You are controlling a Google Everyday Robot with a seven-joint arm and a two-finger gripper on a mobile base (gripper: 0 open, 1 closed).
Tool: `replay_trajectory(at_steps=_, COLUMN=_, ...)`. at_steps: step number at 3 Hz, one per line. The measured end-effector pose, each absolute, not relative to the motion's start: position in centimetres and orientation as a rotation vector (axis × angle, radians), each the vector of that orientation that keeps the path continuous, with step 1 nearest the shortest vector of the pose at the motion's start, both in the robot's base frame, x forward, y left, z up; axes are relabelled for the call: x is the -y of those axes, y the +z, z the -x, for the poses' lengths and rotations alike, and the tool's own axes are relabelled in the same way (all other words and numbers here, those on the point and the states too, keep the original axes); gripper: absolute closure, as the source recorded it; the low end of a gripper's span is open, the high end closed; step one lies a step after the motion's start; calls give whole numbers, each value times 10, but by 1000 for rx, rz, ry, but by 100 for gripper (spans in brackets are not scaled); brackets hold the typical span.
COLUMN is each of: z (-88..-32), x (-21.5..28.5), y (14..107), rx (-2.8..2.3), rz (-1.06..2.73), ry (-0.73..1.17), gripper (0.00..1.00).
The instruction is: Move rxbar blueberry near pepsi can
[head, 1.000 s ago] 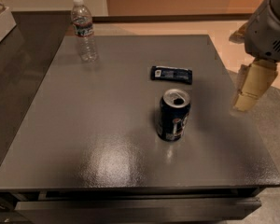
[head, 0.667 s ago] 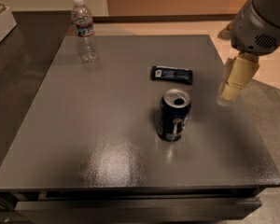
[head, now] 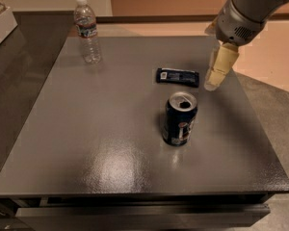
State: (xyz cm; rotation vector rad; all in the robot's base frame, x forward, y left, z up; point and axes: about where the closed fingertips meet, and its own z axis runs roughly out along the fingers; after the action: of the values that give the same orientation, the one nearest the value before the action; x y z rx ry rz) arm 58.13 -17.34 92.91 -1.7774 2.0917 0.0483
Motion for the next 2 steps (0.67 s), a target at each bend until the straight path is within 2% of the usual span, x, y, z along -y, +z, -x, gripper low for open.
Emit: replay_trajectory(at_steps=2, z=-627, x=153, y=880, rx=-2124, rz=1844, ry=110, gripper=0)
